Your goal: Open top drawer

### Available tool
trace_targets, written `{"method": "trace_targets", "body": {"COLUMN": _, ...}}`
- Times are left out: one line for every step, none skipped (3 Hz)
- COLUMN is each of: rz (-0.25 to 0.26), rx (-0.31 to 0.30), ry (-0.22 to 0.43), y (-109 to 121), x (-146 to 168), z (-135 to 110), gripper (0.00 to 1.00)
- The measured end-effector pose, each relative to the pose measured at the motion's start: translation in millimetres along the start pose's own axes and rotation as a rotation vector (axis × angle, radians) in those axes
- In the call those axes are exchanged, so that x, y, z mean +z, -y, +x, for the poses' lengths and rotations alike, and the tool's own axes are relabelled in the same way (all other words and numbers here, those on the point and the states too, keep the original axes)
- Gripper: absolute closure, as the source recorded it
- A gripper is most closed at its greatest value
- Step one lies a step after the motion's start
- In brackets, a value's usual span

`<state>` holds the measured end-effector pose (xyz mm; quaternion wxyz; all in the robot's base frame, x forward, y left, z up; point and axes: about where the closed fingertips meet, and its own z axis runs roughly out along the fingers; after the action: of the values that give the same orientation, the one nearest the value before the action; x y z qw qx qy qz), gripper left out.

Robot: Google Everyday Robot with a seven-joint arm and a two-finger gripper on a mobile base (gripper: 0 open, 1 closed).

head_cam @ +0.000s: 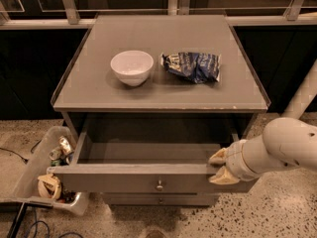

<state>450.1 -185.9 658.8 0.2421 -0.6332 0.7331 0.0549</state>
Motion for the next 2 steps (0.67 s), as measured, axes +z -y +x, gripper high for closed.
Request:
{"method": "trace_targets", "body": {"rz": -0.009, "rx": 0.011, "ry": 0.011, "y": -20, "x": -3, "z": 13, "gripper": 0.85}}
{"method": "trace_targets", "body": {"rz": -0.008, "rx": 0.011, "ry": 0.023, "y": -32, "x": -6, "z": 14, "gripper": 1.00}}
